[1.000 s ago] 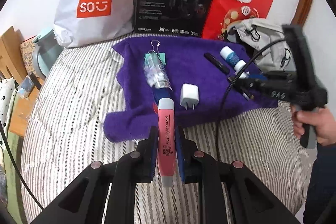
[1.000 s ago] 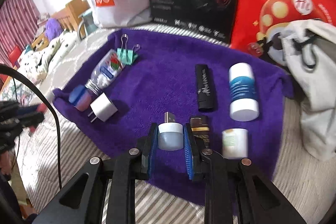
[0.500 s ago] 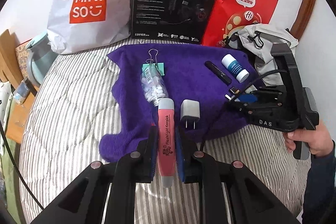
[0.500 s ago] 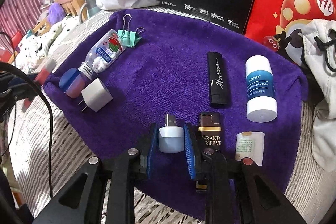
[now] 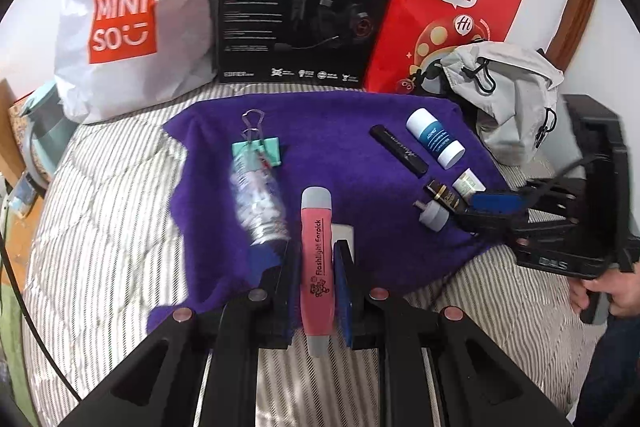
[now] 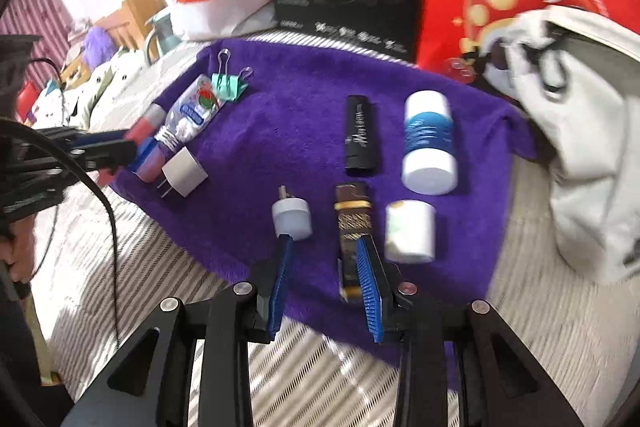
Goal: Organize rigid objects
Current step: 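Carry the highlighter toward the towel while the right tool sets the USB light on it, then lower the pink highlighter beside the plug cube and open the left tool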
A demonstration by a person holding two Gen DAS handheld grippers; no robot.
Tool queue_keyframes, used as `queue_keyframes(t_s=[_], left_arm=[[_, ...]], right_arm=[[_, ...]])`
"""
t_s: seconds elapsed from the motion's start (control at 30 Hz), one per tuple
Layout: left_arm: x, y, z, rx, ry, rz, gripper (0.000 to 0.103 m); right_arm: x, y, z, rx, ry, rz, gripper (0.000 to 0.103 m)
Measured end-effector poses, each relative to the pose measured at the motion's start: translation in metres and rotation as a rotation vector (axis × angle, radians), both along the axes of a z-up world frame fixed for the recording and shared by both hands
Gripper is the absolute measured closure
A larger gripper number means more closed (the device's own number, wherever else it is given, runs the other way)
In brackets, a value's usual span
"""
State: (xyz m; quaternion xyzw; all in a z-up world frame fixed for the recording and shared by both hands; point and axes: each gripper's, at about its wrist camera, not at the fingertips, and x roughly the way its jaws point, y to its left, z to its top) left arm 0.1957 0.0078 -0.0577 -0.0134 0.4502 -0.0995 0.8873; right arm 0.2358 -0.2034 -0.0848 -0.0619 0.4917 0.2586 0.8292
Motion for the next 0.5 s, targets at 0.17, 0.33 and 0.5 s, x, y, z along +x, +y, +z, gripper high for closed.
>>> queue_keyframes(t_s=[0.17,0.33,0.5], left_arm=[[0.021,-0.008,-0.005,0.006,0.013,-0.017,0.087],[0.046,-0.016,-0.011,0.004,0.03,-0.029,0.087],[0.073,-0.023,-0.019,0.02,0.045,-0.032,0.087]], right_arm=[[-0.019,-0.019,0.013,0.023,-0.02,-0.035,0.068],[-0.033,-0.03,0.016,0.051,-0.002,-0.052,0.067],[-0.036,-0.038,0.012,0.063,0.029,-0.085,0.067]])
